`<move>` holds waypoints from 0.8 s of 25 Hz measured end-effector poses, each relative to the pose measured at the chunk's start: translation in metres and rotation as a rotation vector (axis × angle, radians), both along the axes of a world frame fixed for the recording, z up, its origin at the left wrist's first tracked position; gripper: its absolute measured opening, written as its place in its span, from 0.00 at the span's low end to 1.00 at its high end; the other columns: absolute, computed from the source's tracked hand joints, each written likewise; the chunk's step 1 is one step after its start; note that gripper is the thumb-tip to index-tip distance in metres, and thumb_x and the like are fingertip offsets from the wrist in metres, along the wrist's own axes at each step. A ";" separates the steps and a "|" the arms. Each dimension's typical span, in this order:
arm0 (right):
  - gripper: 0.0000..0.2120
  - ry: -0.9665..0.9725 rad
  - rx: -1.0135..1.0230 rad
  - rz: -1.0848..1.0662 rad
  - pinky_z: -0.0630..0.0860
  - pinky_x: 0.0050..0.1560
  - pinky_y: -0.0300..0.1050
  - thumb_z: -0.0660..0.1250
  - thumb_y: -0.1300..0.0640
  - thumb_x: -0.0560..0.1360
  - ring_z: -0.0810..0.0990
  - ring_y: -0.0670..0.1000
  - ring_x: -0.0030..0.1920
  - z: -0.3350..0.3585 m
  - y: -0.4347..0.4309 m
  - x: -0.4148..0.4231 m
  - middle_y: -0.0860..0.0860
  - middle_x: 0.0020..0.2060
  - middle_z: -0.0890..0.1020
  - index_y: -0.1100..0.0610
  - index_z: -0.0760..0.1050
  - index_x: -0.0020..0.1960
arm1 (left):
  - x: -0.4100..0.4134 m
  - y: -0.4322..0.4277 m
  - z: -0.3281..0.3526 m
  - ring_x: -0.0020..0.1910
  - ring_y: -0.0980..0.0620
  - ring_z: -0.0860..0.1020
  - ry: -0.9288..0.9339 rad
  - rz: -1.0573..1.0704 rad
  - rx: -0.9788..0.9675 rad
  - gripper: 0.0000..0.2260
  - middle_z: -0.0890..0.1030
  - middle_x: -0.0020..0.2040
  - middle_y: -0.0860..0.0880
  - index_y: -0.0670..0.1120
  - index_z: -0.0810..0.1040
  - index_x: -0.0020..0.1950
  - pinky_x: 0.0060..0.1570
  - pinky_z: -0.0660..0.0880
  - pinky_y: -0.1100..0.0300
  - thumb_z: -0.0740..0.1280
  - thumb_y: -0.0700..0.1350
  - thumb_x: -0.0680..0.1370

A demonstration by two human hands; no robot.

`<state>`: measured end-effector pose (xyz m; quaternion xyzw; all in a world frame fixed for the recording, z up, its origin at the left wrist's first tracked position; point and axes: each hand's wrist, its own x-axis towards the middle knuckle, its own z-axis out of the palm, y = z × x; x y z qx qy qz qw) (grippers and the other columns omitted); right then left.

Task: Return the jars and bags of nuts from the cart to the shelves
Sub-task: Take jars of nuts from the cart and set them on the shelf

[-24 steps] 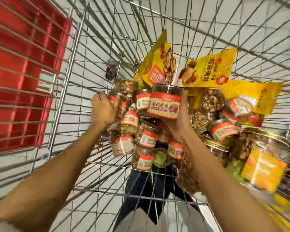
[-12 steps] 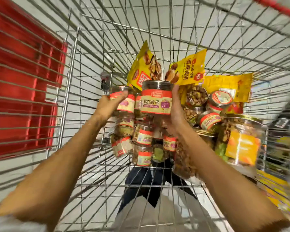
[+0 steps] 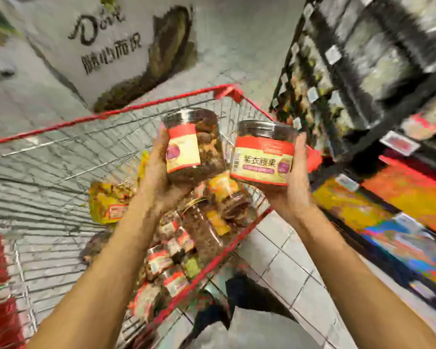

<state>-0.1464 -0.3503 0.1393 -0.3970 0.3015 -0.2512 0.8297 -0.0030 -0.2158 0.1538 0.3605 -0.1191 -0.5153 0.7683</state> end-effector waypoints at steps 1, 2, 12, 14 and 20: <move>0.35 -0.018 -0.014 -0.103 0.78 0.54 0.59 0.48 0.34 0.74 0.80 0.60 0.56 0.008 -0.015 -0.033 0.59 0.57 0.80 0.58 0.70 0.68 | -0.022 -0.027 0.009 0.42 0.52 0.83 0.001 -0.087 -0.038 0.27 0.85 0.44 0.48 0.44 0.85 0.47 0.46 0.80 0.54 0.61 0.64 0.67; 0.33 -0.034 -0.018 -0.185 0.80 0.50 0.55 0.46 0.35 0.76 0.82 0.57 0.52 0.012 -0.028 -0.062 0.57 0.54 0.82 0.57 0.72 0.66 | -0.042 -0.052 0.016 0.41 0.53 0.83 0.016 -0.174 -0.087 0.26 0.85 0.43 0.49 0.45 0.85 0.47 0.45 0.80 0.56 0.58 0.64 0.71; 0.31 -0.006 -0.144 -0.606 0.80 0.38 0.48 0.46 0.33 0.76 0.85 0.50 0.40 0.005 -0.204 -0.347 0.49 0.41 0.86 0.48 0.84 0.43 | -0.312 -0.296 0.011 0.36 0.48 0.83 -0.056 -0.510 0.013 0.40 0.84 0.38 0.44 0.41 0.81 0.52 0.37 0.82 0.54 0.40 0.70 0.75; 0.28 -0.014 -0.150 -0.602 0.81 0.40 0.47 0.49 0.33 0.73 0.85 0.50 0.44 -0.004 -0.253 -0.387 0.50 0.43 0.86 0.49 0.82 0.48 | -0.353 -0.350 -0.007 0.38 0.47 0.82 -0.042 -0.462 0.090 0.38 0.83 0.41 0.44 0.42 0.75 0.62 0.36 0.80 0.56 0.41 0.69 0.76; 0.31 0.131 -0.131 -0.595 0.79 0.43 0.45 0.56 0.30 0.63 0.85 0.50 0.44 -0.040 -0.368 -0.425 0.51 0.43 0.86 0.50 0.79 0.53 | -0.393 -0.474 -0.064 0.42 0.48 0.82 -0.112 -0.171 0.350 0.22 0.84 0.47 0.46 0.46 0.78 0.57 0.39 0.80 0.56 0.52 0.59 0.81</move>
